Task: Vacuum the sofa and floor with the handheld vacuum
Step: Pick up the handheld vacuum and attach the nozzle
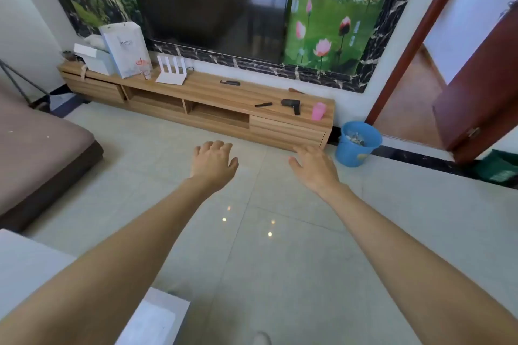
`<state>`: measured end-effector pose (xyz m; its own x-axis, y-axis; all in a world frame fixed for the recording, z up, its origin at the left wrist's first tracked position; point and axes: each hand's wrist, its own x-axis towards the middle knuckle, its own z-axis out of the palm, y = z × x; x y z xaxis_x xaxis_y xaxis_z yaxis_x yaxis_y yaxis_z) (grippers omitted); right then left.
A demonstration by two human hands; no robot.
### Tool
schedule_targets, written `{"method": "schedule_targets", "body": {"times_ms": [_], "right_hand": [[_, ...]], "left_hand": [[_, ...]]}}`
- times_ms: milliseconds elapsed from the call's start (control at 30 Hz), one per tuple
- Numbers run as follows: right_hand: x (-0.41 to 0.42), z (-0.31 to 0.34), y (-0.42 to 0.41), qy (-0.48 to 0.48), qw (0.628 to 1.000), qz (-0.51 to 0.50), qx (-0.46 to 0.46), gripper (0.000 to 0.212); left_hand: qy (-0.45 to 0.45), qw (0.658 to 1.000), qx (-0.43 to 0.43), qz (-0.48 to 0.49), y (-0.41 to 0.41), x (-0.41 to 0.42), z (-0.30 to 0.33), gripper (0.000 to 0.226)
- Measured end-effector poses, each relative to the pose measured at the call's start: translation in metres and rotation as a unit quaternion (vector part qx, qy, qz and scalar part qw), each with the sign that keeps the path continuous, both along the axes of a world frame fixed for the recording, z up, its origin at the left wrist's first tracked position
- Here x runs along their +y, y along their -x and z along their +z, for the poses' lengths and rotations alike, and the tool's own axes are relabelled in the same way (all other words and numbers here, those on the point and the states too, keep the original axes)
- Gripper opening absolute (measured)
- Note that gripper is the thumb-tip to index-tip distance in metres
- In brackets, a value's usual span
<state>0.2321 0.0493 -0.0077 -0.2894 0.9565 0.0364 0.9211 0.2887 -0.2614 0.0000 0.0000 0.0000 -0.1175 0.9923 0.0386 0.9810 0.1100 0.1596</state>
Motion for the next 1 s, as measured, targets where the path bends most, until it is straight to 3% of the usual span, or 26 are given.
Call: {"method": "schedule_targets", "body": {"times_ms": [300, 1000], "right_hand": [[0.072, -0.012, 0.005, 0.017, 1.0, -0.011, -0.015, 0.047], [0.294, -0.017, 0.107, -0.015, 1.0, -0.005, 0.007, 0.036]], "left_hand": [[0.016, 1.0, 0.0, 0.004, 0.009, 0.063, -0.022, 0.048], [0.027, 0.999, -0.014, -0.026, 0.084, 0.301, -0.031, 0.045]]}}
